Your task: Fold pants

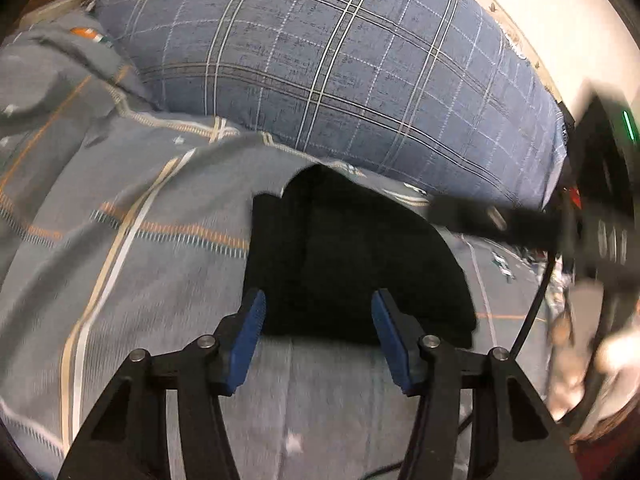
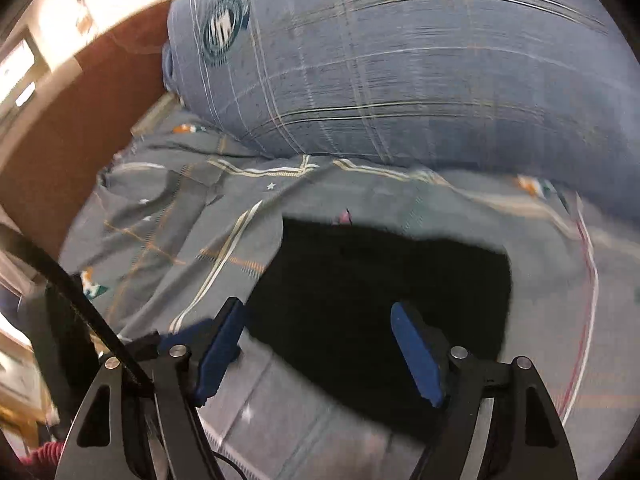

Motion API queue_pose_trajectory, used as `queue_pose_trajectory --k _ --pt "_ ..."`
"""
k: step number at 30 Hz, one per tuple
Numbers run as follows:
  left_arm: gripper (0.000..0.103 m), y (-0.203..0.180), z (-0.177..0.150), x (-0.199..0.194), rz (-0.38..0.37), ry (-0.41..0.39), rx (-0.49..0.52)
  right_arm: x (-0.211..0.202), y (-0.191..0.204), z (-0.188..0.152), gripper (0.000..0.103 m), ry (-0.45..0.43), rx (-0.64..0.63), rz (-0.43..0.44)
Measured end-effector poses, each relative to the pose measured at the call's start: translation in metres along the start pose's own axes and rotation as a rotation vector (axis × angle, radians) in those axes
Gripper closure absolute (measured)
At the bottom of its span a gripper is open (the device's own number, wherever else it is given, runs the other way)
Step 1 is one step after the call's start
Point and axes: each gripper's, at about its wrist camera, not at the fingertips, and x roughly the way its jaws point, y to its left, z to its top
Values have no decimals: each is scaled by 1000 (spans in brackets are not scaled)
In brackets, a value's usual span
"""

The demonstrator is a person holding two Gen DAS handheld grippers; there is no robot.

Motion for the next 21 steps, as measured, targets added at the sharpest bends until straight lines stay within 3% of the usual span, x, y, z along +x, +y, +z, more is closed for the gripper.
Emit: queue_pose_trajectory --k 5,6,7,8,9,10,13,14,15,18,21 --pt "50 8 17 41 12 41 -13 73 22 53 22 166 -103 -85" --pt "55 7 18 44 35 39 6 88 26 56 22 187 -138 -127" --pt "70 4 19 46 66 34 34 106 31 59 27 214 -181 -185" --pt "84 1 19 44 78 27 53 114 31 59 53 226 -197 -213" --pt "92 1 19 43 78 23 60 124 30 58 69 251 -212 -248" --pt "99 2 20 40 62 23 59 128 28 56 73 264 -208 -259" --pt "99 7 23 26 26 -3 38 113 30 57 79 213 -185 -213" --pt "99 11 24 19 1 -10 12 109 31 59 91 203 -179 -201" --pt "99 13 25 15 -8 -17 -3 104 32 61 93 194 -162 -170" --pt "99 25 27 -7 -5 -63 -44 100 47 67 93 179 -159 -128" --pt "99 47 24 -14 28 -59 -99 113 67 71 93 189 -172 -89"
